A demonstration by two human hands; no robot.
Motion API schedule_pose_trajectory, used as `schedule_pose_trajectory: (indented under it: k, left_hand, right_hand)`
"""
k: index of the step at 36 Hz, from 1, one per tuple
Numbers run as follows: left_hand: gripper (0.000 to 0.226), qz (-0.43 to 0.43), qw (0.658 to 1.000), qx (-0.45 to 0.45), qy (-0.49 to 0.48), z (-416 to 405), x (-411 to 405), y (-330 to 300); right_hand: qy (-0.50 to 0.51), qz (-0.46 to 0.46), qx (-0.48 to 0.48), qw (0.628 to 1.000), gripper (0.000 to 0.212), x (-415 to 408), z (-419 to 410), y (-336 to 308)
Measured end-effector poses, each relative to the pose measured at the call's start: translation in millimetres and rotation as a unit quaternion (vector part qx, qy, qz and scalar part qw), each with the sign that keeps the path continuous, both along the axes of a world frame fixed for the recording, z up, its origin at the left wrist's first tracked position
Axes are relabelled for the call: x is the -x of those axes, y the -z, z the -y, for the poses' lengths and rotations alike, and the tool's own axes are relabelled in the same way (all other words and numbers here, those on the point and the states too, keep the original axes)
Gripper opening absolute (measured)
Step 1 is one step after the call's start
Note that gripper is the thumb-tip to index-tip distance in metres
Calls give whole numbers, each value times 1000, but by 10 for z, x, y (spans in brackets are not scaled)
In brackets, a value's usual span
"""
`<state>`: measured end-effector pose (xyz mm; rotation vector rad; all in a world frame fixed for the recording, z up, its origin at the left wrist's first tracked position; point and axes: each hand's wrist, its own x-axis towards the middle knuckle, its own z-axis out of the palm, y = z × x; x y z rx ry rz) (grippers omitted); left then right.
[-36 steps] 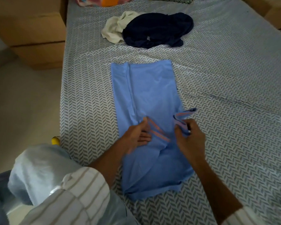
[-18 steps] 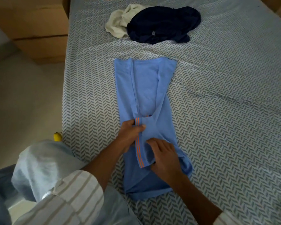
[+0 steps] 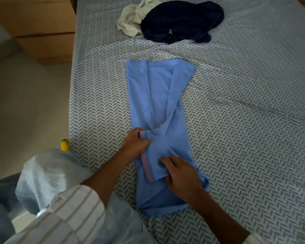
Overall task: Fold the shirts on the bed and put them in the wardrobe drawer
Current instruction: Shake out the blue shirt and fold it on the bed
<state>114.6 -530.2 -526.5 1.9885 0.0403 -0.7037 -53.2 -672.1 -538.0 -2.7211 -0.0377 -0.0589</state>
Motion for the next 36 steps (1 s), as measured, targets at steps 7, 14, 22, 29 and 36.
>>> schedule_pose_trajectory:
  k: [7, 14, 22, 29, 36]
  left_hand:
    - [34, 233, 951, -160, 123, 228, -61, -91]
    - [29, 236, 919, -192, 251, 597, -166, -192]
    - [29, 134, 940, -214, 228, 766, -231, -111]
    - [8, 85, 980, -115, 138, 699, -279, -111]
    - [15, 26, 992, -75, 96, 660, -318, -54]
  right_hand:
    - [9, -52, 9, 999, 32, -8, 21, -49]
    - [20, -54, 16, 998, 33, -13, -3, -34]
    - [19, -87, 1, 996, 31, -21, -9, -67]
    - [-7, -93, -21, 995, 28, -80, 73, -205]
    - [121, -119, -154, 973, 33, -712, 428, -373]
